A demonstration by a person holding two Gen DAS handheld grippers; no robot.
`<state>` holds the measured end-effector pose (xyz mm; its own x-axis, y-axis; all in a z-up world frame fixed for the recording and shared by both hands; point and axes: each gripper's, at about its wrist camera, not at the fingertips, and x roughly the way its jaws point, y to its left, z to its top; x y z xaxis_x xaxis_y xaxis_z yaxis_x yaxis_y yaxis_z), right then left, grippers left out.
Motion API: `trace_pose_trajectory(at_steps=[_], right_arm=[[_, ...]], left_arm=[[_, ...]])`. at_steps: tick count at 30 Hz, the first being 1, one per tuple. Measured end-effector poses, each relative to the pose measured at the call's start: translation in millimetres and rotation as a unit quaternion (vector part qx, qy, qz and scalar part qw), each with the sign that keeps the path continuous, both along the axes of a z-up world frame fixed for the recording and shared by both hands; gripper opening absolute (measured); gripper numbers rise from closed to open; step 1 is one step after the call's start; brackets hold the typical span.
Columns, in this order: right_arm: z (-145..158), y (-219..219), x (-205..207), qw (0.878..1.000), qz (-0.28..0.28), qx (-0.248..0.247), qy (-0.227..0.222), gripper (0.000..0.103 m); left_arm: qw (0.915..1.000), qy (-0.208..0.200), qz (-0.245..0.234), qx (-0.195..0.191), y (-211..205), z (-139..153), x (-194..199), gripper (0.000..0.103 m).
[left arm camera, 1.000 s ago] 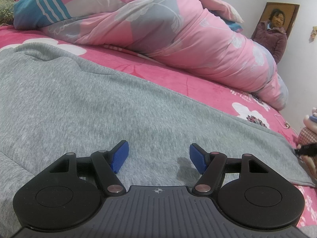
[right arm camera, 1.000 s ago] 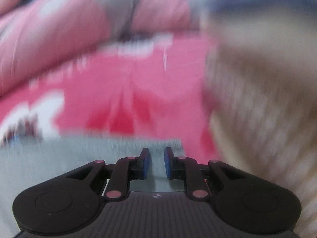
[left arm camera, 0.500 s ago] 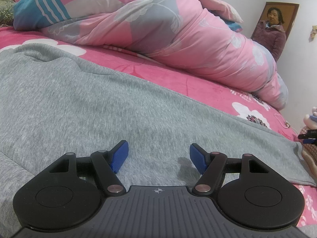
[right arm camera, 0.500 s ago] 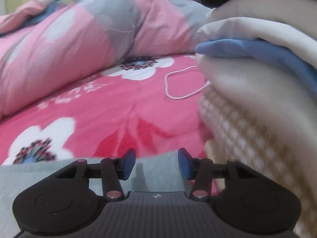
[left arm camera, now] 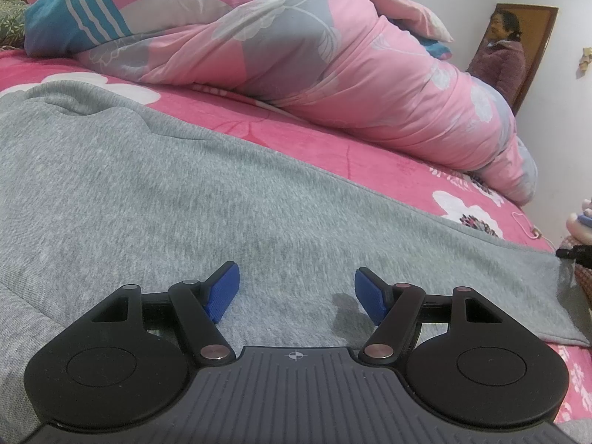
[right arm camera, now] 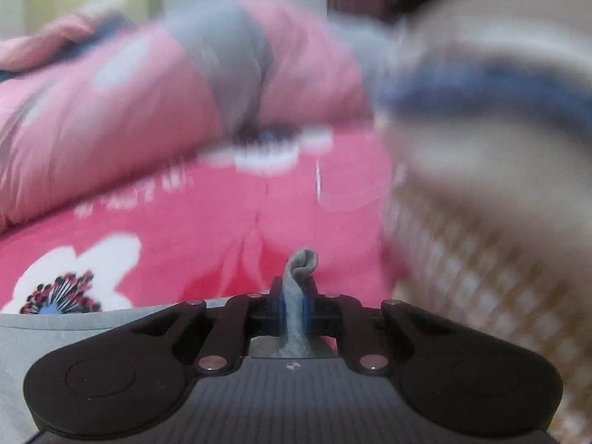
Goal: Fold clothes
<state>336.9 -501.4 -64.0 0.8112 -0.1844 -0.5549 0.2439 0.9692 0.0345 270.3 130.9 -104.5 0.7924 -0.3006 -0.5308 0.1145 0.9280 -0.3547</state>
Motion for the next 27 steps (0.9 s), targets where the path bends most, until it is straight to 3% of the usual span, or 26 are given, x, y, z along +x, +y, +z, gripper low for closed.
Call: trace_pose_trajectory(at_steps=[2, 4, 6, 7, 11, 14, 16, 18, 19, 21, 23, 26, 27], right_arm=[[-11.5, -1.2, -0.1, 1.000, -0.016, -0.010, -0.021, 0.010], [-26.5, -0.9, 8.3, 0.999, -0.024, -0.030, -0.013, 0.014], [-37.7, 2.3, 21.0, 0.996, -0.045, -0.076, 0.018, 0.026], [-42.9, 3.8, 26.9, 0.993, -0.055, -0.098, 0.032, 0.039], [-32.5, 4.1, 21.5, 0.993, -0.056, -0.099, 0.009, 0.039], [-7.7, 21.1, -3.7, 0.992, -0.039, -0.106, -0.055, 0.039], [6.6, 30.8, -20.1, 0.995, 0.034, -0.054, -0.072, 0.040], [9.0, 44.6, -27.8, 0.991, 0.126, 0.005, -0.047, 0.038], [5.5, 54.5, -28.9, 0.986, 0.162, 0.005, -0.021, 0.038], [-12.3, 67.4, -22.1, 0.982, 0.172, -0.052, 0.048, 0.037], [-36.2, 64.2, -8.6, 0.974, 0.096, -0.156, 0.135, 0.037], [-17.2, 59.4, -2.7, 0.973, -0.006, -0.186, 0.137, 0.028], [-2.8, 67.9, -3.7, 0.980, 0.008, -0.161, 0.116, 0.027]], left_arm=[[1.0000, 0.000, 0.000, 0.000, 0.0, 0.0, 0.1, 0.070], [1.0000, 0.000, 0.000, -0.001, -0.1, 0.1, 0.2, 0.070], [1.0000, 0.000, 0.000, -0.001, 0.4, 0.0, 0.6, 0.070], [1.0000, 0.000, 0.000, -0.001, 0.5, 0.0, 0.8, 0.070], [1.0000, 0.000, 0.000, -0.001, 1.0, -0.1, 1.1, 0.070], [1.0000, 0.000, 0.000, -0.001, 1.4, -0.2, 1.4, 0.070], [1.0000, 0.000, 0.000, -0.001, 1.5, -0.2, 1.1, 0.070], [1.0000, 0.000, 0.000, -0.001, 1.6, -0.3, 0.9, 0.070], [1.0000, 0.000, 0.000, -0.001, 1.6, -0.3, 0.8, 0.070], [1.0000, 0.000, 0.000, -0.001, 1.9, -0.2, 0.5, 0.070], [1.0000, 0.000, 0.000, -0.002, 2.1, -0.1, 0.1, 0.070], [1.0000, 0.001, 0.001, -0.005, 2.7, -0.1, 0.2, 0.070], [1.0000, 0.002, 0.002, -0.007, 3.0, 0.0, 0.2, 0.070]])
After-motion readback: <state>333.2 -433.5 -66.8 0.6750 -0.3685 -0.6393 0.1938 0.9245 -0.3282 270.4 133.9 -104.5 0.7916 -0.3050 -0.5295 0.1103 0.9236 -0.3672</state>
